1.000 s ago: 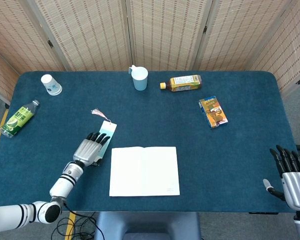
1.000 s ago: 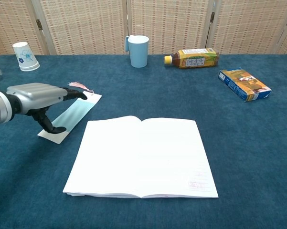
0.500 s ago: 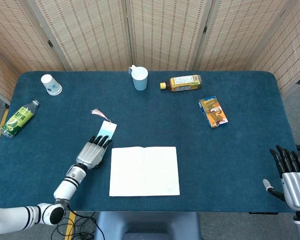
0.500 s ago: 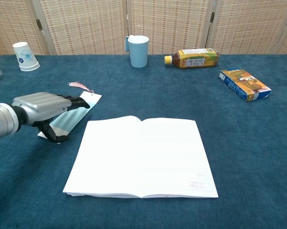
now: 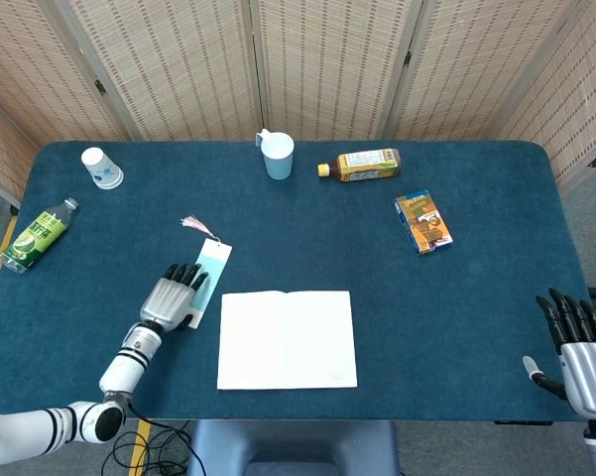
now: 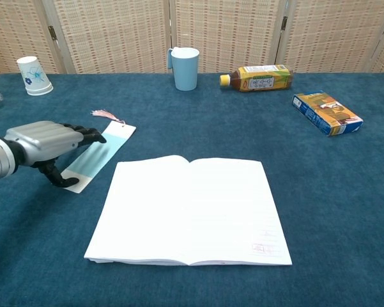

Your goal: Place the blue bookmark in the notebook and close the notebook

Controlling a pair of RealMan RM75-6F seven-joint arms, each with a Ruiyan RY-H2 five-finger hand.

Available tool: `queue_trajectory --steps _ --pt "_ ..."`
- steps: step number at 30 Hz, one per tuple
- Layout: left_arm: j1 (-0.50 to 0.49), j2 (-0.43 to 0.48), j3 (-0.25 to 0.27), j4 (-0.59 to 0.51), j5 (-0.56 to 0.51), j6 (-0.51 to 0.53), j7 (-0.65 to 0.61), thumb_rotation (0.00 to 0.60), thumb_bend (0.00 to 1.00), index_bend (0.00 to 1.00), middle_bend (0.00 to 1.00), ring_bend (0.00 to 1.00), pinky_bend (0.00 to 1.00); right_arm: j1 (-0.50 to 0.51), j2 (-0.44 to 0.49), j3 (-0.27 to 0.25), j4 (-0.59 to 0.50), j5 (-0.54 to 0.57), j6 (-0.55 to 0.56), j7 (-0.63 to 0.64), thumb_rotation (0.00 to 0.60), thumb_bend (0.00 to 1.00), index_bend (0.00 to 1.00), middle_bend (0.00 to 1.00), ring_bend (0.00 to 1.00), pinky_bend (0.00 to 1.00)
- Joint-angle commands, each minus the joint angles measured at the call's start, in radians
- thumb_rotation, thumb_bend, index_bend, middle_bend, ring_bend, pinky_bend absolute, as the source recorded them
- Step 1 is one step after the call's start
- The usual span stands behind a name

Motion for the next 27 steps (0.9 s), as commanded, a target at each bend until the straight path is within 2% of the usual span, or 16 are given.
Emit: queue_trajectory --steps 1,4,13,20,27 --pt "0.004 0.008 -0.007 0.017 -0.021 -0.003 0.009 0.600 0.36 0.00 0.01 0.00 0.11 -0.002 0.000 -0.001 0.000 -0.001 0.003 0.001 0.600 0.21 0.00 0.03 0.00 0.00" --pt "0.014 0.027 -0.028 -0.001 -0.043 -0.016 -0.028 0.600 0.36 0.00 0.01 0.00 0.11 -0.004 -0.002 -0.002 0.001 -0.003 0.007 0.002 0.600 0.21 0.00 0.03 0.00 0.00" --pt "0.025 0.051 -0.035 -0.096 0.013 -0.039 -0.102 0.600 0.36 0.00 0.01 0.00 0.11 -0.003 -0.003 -0.001 0.005 -0.006 0.006 0.007 0.600 0.21 0.00 0.03 0.00 0.00" --pt "0.010 0.017 -0.038 -0.115 0.029 -0.037 -0.078 0.600 0.36 0.00 0.01 0.00 0.11 -0.007 -0.001 -0.002 0.009 -0.002 0.009 0.013 0.600 0.21 0.00 0.03 0.00 0.00" --pt "0.000 -0.016 -0.033 -0.086 0.004 -0.027 -0.025 0.600 0.36 0.00 0.01 0.00 0.11 -0.011 -0.001 -0.002 0.014 0.000 0.013 0.019 0.600 0.21 0.00 0.03 0.00 0.00"
